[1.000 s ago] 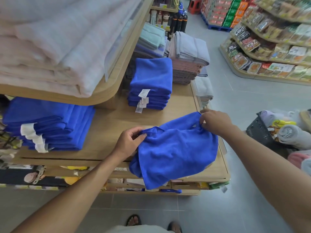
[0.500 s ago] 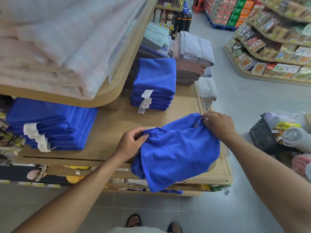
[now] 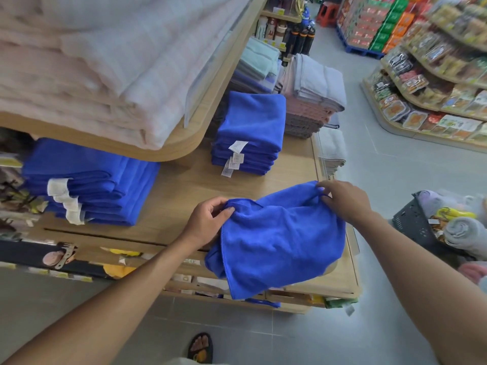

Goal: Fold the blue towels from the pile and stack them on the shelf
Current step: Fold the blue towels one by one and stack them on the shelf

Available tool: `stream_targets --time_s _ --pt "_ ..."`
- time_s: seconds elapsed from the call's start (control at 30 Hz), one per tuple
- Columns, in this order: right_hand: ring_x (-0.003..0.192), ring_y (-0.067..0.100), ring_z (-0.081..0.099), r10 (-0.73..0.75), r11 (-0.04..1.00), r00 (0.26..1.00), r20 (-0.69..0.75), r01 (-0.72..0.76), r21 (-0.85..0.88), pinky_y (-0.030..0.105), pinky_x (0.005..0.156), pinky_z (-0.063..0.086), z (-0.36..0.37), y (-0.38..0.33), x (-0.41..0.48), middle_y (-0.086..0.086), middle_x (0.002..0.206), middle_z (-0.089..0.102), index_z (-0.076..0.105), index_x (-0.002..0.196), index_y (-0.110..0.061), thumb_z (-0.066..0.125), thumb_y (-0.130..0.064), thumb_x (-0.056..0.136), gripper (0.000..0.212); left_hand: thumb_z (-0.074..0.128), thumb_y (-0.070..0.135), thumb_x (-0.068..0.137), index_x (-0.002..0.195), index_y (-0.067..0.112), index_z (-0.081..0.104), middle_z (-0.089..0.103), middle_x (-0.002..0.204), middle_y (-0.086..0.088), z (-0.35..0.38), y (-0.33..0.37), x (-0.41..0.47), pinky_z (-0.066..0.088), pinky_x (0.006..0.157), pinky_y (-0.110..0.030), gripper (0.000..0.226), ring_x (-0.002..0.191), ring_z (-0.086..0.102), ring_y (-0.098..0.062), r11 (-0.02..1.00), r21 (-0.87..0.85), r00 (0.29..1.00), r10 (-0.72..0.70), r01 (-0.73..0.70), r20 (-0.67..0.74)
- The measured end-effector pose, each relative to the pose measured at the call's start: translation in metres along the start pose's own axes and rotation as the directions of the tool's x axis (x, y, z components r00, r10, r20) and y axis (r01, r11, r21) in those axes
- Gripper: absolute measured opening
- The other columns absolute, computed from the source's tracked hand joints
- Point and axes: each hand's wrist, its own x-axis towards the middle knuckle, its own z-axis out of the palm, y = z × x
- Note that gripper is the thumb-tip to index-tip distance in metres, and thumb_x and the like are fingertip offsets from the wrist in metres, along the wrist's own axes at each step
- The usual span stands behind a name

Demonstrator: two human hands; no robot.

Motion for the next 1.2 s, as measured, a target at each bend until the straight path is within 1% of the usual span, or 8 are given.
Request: stream_targets --time_s 0.27,0.47,0.67,0.8,0.93,1.0,1.13,1.2 --pt "0.1 0.026 0.063 0.017 0.999 0.996 -0.083 -0.015 0.029 0.035 0.073 0.043 0.001 0.015 0.004 -0.005 0.118 0.057 0.071 0.104 -0.036 0.053 -0.03 0.098 0.021 0.063 0.008 0.098 0.106 0.013 0.072 0.078 0.101 0.002 0.006 0.007 -0.006 0.056 0.087 -0.03 0.013 0.096 0.072 -0.012 0.999 -0.004 0.994 -0.05 0.05 -0.095" --pt "0.117 0.026 0.064 -0.115 0.981 0.989 0.093 0.128 -0.144 0.036 0.085 0.052 -0.009 0.012 0.002 -0.008 0.15 0.046 0.075 0.103 -0.041 0.059 -0.029 0.094 0.022 0.063 0.014 0.099 0.105 0.013 0.071 0.077 0.098 0.0 0.017 0.012 -0.015 0.057 0.091 -0.044 0.01 0.096 0.072 -0.019 0.991 0.069 0.98 -0.098 0.111 -0.173" --pt "0.104 0.026 0.066 -0.129 0.965 0.987 0.092 0.146 -0.218 0.031 0.07 0.045 -0.006 0.003 0.011 -0.004 0.118 0.065 0.074 0.106 -0.036 0.054 -0.021 0.092 0.028 0.062 0.021 0.098 0.101 0.021 0.071 0.077 0.094 0.007 0.021 0.011 -0.018 0.058 0.089 -0.044 0.009 0.091 0.072 -0.013 0.979 0.15 0.97 -0.1 0.135 -0.22" --pt "0.1 0.024 0.065 -0.085 0.996 0.993 0.086 0.081 0.047 0.03 0.067 0.043 -0.003 0.005 0.018 -0.006 0.111 0.07 0.075 0.1 -0.033 0.059 -0.023 0.091 0.021 0.062 0.027 0.095 0.098 0.023 0.07 0.076 0.093 0.011 0.019 0.009 -0.018 0.058 0.086 -0.043 0.01 0.09 0.071 -0.008 0.969 0.223 0.972 -0.055 0.107 -0.226" --pt "0.098 0.017 0.065 -0.097 0.918 0.991 0.088 0.055 0.393 0.032 0.076 0.05 -0.006 0.007 0.025 -0.011 0.105 0.072 0.074 0.094 -0.032 0.064 -0.018 0.088 0.019 0.061 0.032 0.094 0.098 0.026 0.069 0.075 0.095 0.015 0.017 0.006 -0.018 0.058 0.086 -0.042 0.011 0.091 0.07 -0.004 0.964 0.247 0.974 -0.043 0.099 -0.223" --pt "0.094 0.014 0.066 -0.126 0.908 0.989 0.072 0.085 0.41 0.032 0.075 0.05 -0.007 0.008 0.026 -0.013 0.102 0.071 0.069 0.099 -0.035 0.064 -0.015 0.087 0.024 0.06 0.034 0.093 0.097 0.027 0.069 0.074 0.094 0.015 0.017 0.005 -0.017 0.058 0.085 -0.041 0.012 0.091 0.07 -0.004 0.963 0.253 0.974 -0.035 0.093 -0.224" --pt "0.083 0.005 0.063 -0.157 0.916 0.987 0.041 0.13 0.379 0.031 0.068 0.045 -0.006 0.006 0.031 -0.022 0.104 0.068 0.05 0.136 -0.043 0.064 -0.019 0.089 0.055 0.06 0.034 0.093 0.098 0.029 0.069 0.074 0.096 0.016 0.018 0.004 -0.017 0.058 0.086 -0.038 0.012 0.093 0.069 -0.002 0.963 0.259 0.976 -0.021 0.078 -0.216" --pt "0.089 0.009 0.063 -0.143 0.923 0.99 0.003 0.132 0.362 0.03 0.07 0.043 -0.005 0.005 0.037 -0.024 0.102 0.067 0.061 0.132 -0.039 0.064 -0.019 0.09 0.047 0.06 0.035 0.093 0.099 0.03 0.069 0.074 0.097 0.017 0.017 0.005 -0.017 0.058 0.085 -0.037 0.012 0.093 0.07 -0.002 0.962 0.261 0.976 -0.021 0.079 -0.216"
